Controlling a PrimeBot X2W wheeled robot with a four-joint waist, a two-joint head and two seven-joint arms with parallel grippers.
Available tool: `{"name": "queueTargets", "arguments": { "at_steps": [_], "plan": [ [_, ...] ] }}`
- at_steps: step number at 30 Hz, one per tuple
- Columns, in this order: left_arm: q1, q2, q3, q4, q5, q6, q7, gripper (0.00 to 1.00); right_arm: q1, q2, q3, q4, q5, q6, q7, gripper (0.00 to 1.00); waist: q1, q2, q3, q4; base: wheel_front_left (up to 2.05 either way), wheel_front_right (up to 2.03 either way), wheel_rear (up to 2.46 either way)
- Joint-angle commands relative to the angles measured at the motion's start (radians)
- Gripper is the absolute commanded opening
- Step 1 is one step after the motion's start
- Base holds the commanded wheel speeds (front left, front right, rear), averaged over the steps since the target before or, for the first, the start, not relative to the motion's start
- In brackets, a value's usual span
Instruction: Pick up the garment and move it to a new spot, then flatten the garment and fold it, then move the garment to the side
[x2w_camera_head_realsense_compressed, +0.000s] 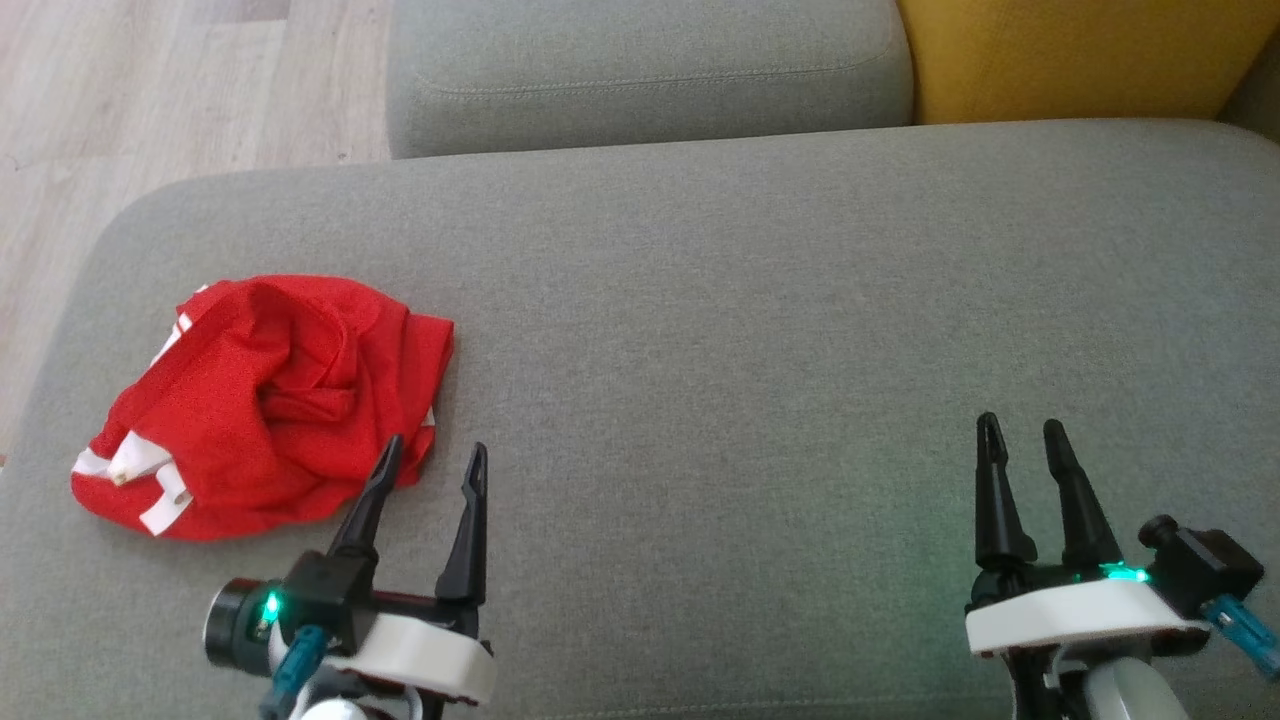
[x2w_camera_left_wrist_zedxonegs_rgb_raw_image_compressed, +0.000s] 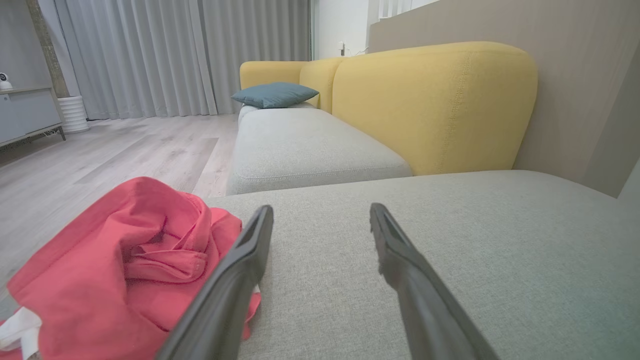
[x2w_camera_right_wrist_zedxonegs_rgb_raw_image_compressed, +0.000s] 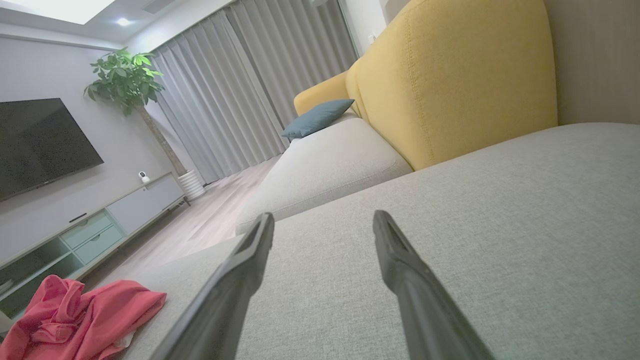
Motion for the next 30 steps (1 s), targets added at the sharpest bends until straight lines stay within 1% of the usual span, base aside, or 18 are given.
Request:
{"name": "queueTargets", "arguments": {
  "at_steps": [1, 8, 14, 20, 30],
  "plan": [
    [-0.032, -0.005, 0.045, -0.026, 0.008, -0.003, -0.012, 1.0, -0.033, -0.008, 0.021, -0.027, 0.001, -0.001, -0.011, 1.0, 0.0, -0.0001, 0.0, -0.001, 0.0, 0.0, 0.0],
    [-0.032, -0.022, 0.07, -0.011, 0.021, -0.028, -0.012, 1.0, -0.044, -0.008, 0.02, -0.012, -0.001, -0.001, -0.011, 1.0, 0.0, -0.0001, 0.0, 0.003, 0.0, 0.0, 0.0],
    [-0.031, -0.032, 0.096, 0.004, 0.025, -0.026, -0.012, 1.0, -0.038, -0.008, 0.033, -0.006, 0.0, -0.001, -0.011, 1.0, 0.0, -0.0001, -0.005, 0.04, 0.0, 0.0, 0.0],
    [-0.024, -0.037, 0.117, 0.016, 0.024, -0.028, -0.012, 1.0, -0.03, -0.008, 0.059, -0.01, -0.001, -0.001, -0.011, 1.0, 0.0, -0.0001, -0.013, 0.106, 0.0, 0.0, 0.0],
    [-0.007, -0.041, 0.154, 0.017, 0.033, -0.036, -0.012, 1.0, -0.011, -0.008, 0.099, -0.005, 0.009, -0.001, -0.011, 1.0, 0.0, -0.0001, -0.033, 0.252, 0.0, 0.0, 0.0]
  ]
}}
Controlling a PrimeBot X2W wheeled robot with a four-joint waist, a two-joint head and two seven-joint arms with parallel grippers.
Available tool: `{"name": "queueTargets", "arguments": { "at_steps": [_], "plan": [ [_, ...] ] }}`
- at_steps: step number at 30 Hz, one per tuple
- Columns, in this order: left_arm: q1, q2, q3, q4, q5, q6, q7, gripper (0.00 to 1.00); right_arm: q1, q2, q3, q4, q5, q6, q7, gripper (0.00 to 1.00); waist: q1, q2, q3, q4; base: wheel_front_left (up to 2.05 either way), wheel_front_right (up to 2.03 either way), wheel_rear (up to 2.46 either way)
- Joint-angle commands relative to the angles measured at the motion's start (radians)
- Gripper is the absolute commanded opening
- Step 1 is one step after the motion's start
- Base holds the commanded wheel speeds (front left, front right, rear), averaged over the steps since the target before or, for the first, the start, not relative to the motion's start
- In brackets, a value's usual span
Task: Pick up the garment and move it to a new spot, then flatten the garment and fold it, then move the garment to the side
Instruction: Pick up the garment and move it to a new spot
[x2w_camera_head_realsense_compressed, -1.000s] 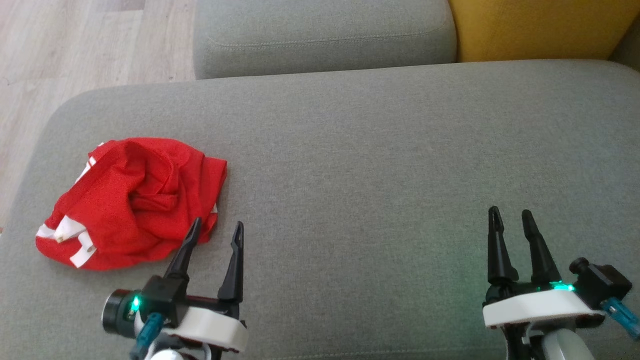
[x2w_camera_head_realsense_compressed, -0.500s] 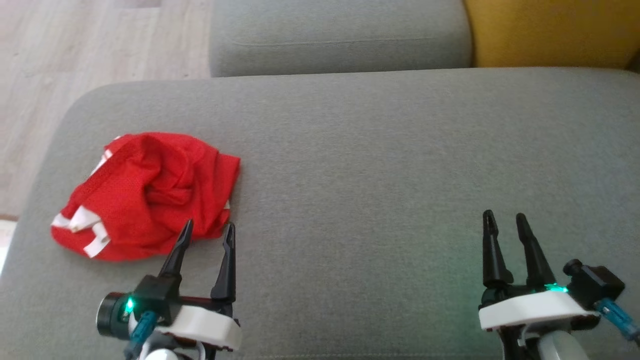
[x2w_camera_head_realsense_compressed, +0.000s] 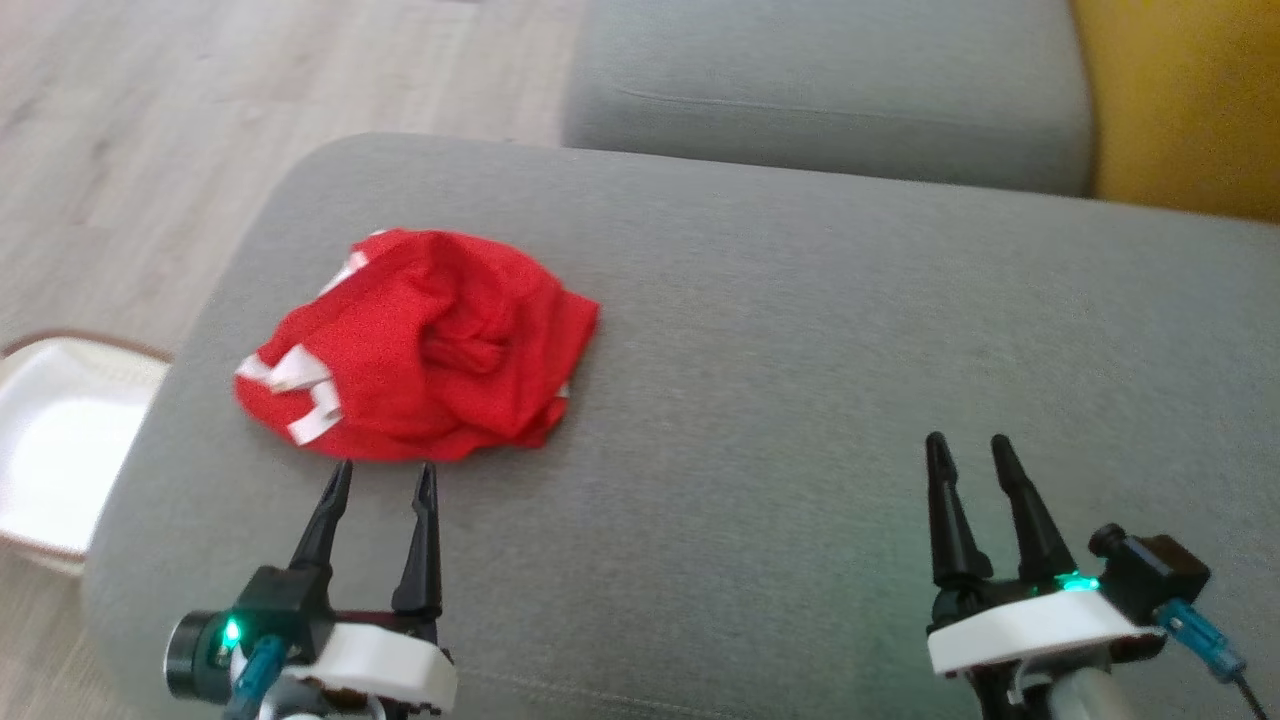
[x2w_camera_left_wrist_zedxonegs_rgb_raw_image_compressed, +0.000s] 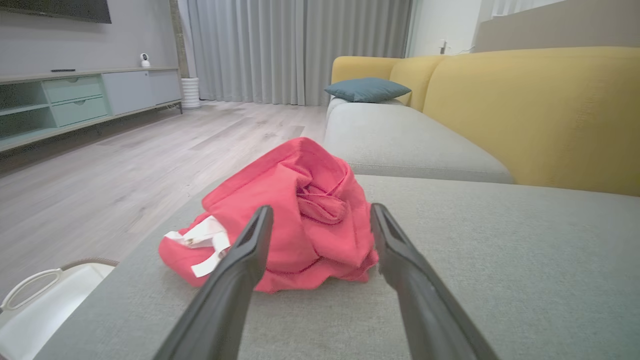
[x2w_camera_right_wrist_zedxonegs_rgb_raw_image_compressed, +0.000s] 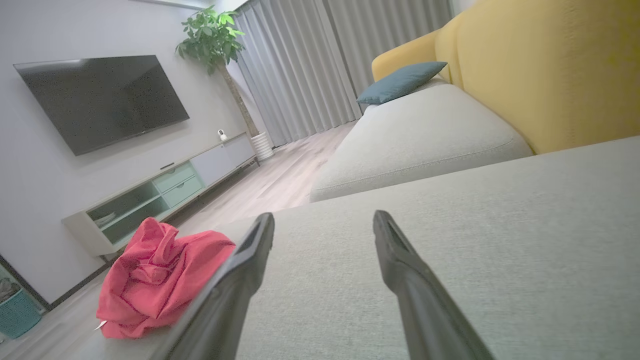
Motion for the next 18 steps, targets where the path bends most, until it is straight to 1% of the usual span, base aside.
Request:
{"name": "queueTargets", "arguments": {
  "at_steps": [1, 8, 14, 18],
  "plan": [
    [-0.031, -0.004, 0.04, -0.035, 0.011, -0.003, -0.012, 1.0, -0.012, -0.008, 0.028, -0.029, 0.01, -0.001, -0.011, 1.0, 0.0, -0.0001, -0.008, 0.047, 0.0, 0.0, 0.0],
    [-0.019, -0.004, 0.073, -0.041, 0.02, -0.011, -0.012, 1.0, -0.008, -0.008, 0.059, -0.026, 0.027, -0.001, -0.011, 1.0, 0.0, -0.0001, -0.009, 0.135, 0.0, 0.0, 0.0],
    [-0.013, -0.004, 0.093, -0.044, 0.023, -0.02, -0.012, 1.0, -0.007, -0.008, 0.071, -0.024, 0.036, -0.001, -0.011, 1.0, 0.0, -0.0001, -0.006, 0.174, 0.0, 0.0, 0.0],
    [-0.011, -0.004, 0.104, -0.047, 0.026, -0.027, -0.012, 1.0, -0.009, -0.008, 0.076, -0.023, 0.038, -0.001, -0.011, 1.0, 0.0, -0.0001, -0.001, 0.185, 0.0, 0.0, 0.0]
  ]
}}
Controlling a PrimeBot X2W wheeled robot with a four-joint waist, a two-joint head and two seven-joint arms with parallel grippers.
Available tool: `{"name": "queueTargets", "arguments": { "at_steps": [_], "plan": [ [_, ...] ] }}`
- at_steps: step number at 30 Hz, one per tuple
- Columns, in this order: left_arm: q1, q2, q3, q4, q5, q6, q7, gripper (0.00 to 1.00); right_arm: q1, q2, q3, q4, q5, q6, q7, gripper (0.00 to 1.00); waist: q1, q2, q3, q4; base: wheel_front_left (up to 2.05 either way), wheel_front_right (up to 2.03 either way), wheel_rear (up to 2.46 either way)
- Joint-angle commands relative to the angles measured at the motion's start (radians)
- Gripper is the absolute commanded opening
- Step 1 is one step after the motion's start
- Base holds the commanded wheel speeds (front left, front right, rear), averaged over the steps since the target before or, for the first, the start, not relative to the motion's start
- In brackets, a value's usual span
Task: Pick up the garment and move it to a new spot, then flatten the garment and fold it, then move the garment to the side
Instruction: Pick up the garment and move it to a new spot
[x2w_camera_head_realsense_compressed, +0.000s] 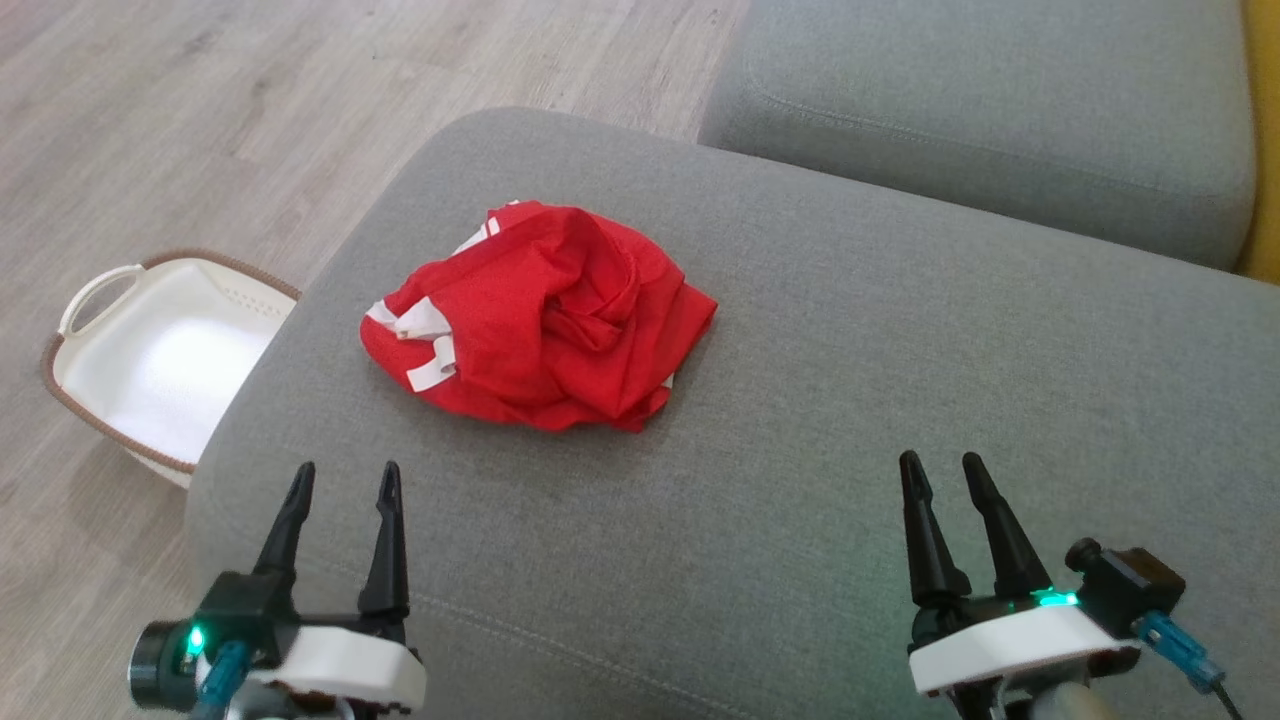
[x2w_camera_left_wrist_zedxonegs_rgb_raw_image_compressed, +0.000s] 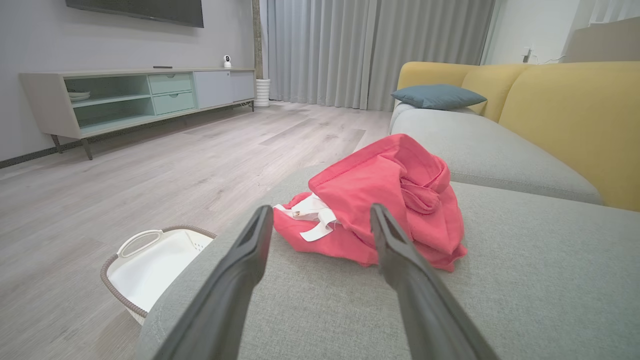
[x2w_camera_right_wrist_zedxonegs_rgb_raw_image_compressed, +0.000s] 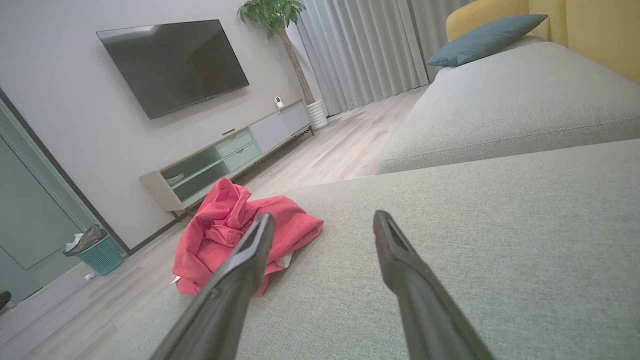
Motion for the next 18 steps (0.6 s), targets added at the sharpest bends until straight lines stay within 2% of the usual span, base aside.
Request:
{"name": "queueTargets", "arguments": {
  "at_steps": [1, 6, 11, 18],
  "plan": [
    [-0.025, -0.004, 0.042, -0.042, 0.012, -0.001, -0.012, 1.0, -0.028, -0.008, 0.025, -0.027, 0.004, -0.001, -0.011, 1.0, 0.0, 0.0, 0.005, 0.001, 0.0, 0.0, 0.0],
    [-0.04, -0.004, 0.062, -0.047, 0.005, -0.008, -0.012, 1.0, -0.041, -0.008, 0.019, -0.03, -0.003, -0.001, -0.011, 1.0, 0.0, 0.0, 0.04, -0.013, 0.0, 0.0, 0.0],
    [-0.11, 0.013, 0.084, -0.026, -0.005, -0.039, -0.012, 1.0, -0.068, -0.008, -0.029, -0.043, -0.034, -0.001, -0.011, 1.0, 0.0, 0.0, 0.11, -0.038, 0.0, 0.0, 0.0],
    [-0.316, 0.1, 0.094, 0.115, -0.02, -0.105, -0.012, 1.0, -0.127, -0.008, -0.111, -0.081, -0.11, -0.001, -0.011, 1.0, 0.0, 0.0, 0.252, -0.081, 0.0, 0.0, 0.0]
  ]
}}
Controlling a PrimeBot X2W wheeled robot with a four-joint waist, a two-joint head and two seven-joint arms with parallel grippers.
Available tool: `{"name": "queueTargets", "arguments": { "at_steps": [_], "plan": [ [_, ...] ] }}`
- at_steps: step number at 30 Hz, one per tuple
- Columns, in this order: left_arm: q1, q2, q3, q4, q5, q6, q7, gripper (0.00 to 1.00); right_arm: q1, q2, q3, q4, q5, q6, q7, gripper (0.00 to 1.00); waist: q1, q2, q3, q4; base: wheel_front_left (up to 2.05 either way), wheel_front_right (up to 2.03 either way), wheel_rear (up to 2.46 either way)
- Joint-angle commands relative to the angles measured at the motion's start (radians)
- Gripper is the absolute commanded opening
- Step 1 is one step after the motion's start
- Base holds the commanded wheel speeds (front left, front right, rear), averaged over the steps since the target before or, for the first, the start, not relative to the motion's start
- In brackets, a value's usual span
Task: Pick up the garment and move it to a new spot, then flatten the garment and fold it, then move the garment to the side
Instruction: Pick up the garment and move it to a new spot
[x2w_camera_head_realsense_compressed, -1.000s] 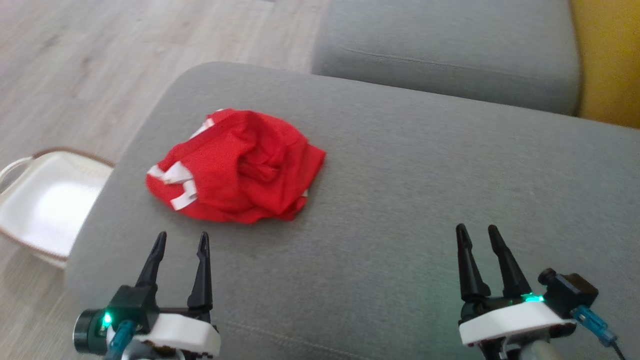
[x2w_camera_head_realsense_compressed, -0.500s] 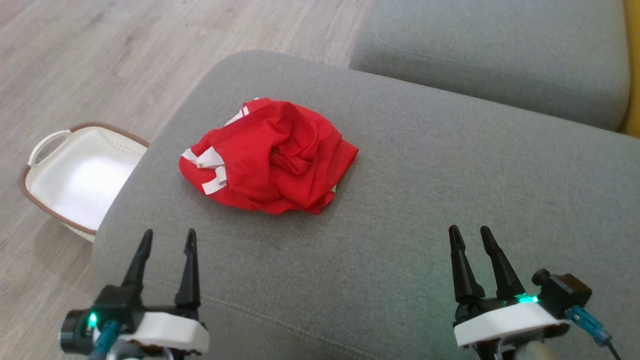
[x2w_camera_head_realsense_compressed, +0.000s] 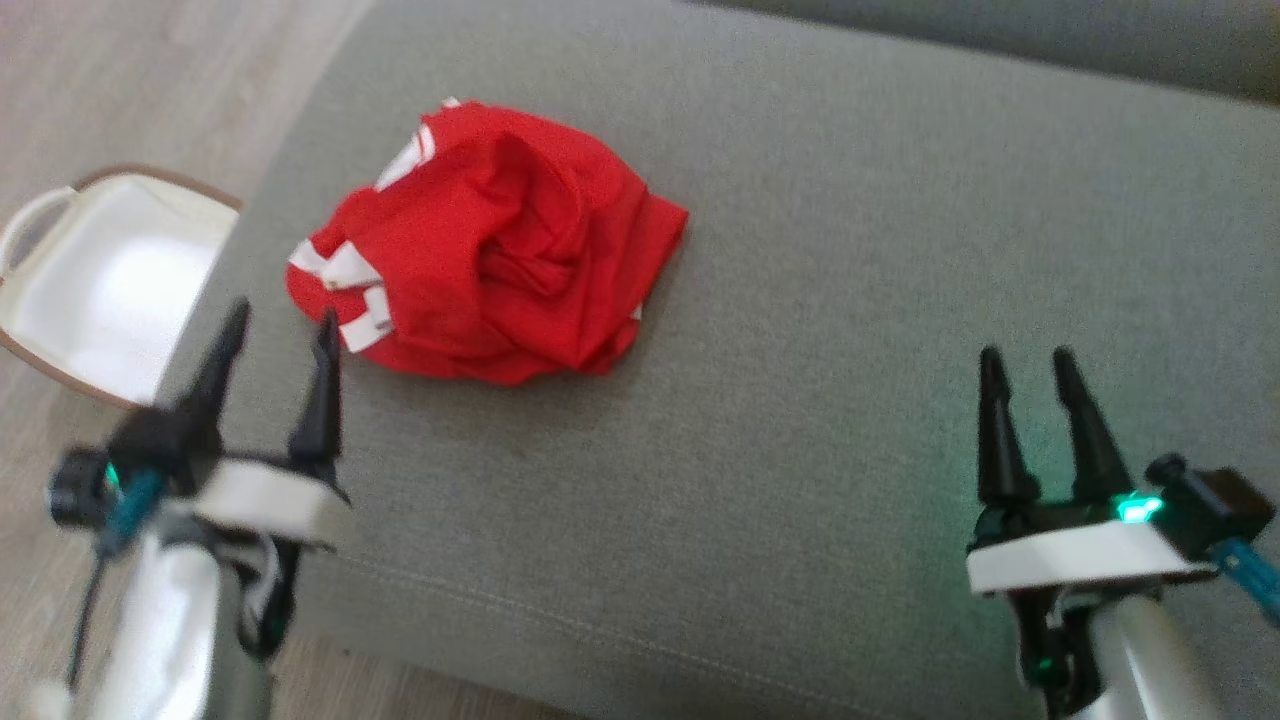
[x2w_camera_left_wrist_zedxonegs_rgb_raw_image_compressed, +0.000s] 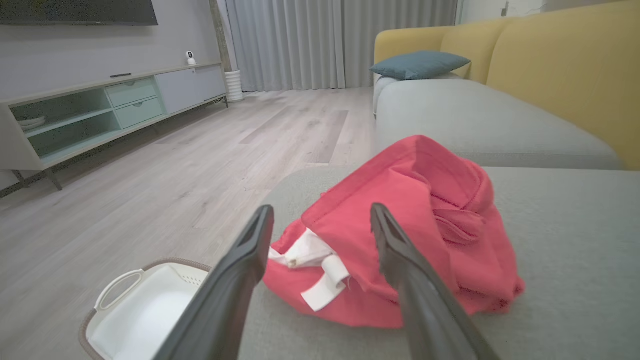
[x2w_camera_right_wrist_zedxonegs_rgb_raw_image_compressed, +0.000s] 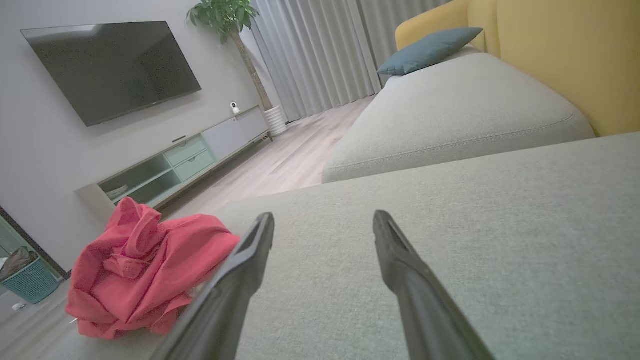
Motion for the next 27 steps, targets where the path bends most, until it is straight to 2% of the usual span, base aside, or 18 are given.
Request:
{"name": "queueTargets", "arguments": {
  "at_steps": [1, 5, 7, 15, 23, 24, 25, 26, 27],
  "plan": [
    [-0.091, 0.045, 0.031, 0.007, -0.014, -0.012, -0.007, 1.0, -0.042, -0.007, 0.009, -0.043, -0.022, -0.001, -0.011, 1.0, 0.0, 0.0, 0.079, -0.036, 0.0, 0.0, 0.0],
    [-0.242, 0.114, -0.008, 0.116, -0.026, -0.035, 0.046, 1.0, -0.066, -0.007, -0.033, -0.073, -0.056, -0.001, -0.011, 1.0, 0.0, 0.0, 0.149, -0.058, 0.0, 0.0, 0.0],
    [-0.343, 0.163, -0.057, 0.196, -0.051, -0.043, 0.09, 1.0, -0.085, -0.007, -0.053, -0.093, -0.073, -0.001, -0.011, 1.0, 0.0, 0.0, 0.191, -0.076, 0.0, 0.0, 0.0],
    [-0.545, 0.308, -0.329, 0.354, -0.198, -0.045, 0.2, 1.0, -0.111, -0.007, -0.056, -0.122, -0.09, -0.001, -0.01, 1.0, 0.0, 0.0, 0.265, -0.118, 0.0, 0.0, 0.0],
    [-0.648, 0.385, -0.473, 0.466, -0.304, -0.045, 0.209, 1.0, -0.116, -0.007, -0.041, -0.127, -0.084, -0.001, -0.01, 1.0, 0.0, 0.0, 0.295, -0.153, 0.0, 0.0, 0.0],
    [-0.655, 0.391, -0.494, 0.477, -0.324, -0.045, 0.211, 0.94, -0.116, -0.007, -0.042, -0.127, -0.084, -0.001, -0.01, 1.0, 0.0, 0.0, 0.296, -0.156, 0.0, 0.0, 0.0],
    [-0.663, 0.397, -0.511, 0.485, -0.343, -0.045, 0.207, 0.06, -0.116, -0.007, -0.043, -0.127, -0.083, -0.001, -0.01, 1.0, 0.0, 0.0, 0.297, -0.158, 0.0, 0.0, 0.0],
    [-0.67, 0.403, -0.518, 0.493, -0.363, -0.045, 0.196, 0.0, -0.117, -0.007, -0.044, -0.127, -0.083, -0.001, -0.011, 1.0, 0.0, 0.0, 0.297, -0.16, 0.0, 0.0, 0.0],
    [-0.676, 0.406, -0.521, 0.502, -0.378, -0.045, 0.183, 0.0, -0.117, -0.007, -0.045, -0.125, -0.082, -0.001, -0.011, 1.0, 0.0, 0.0, 0.295, -0.162, 0.0, 0.0, 0.0]
  ]
}}
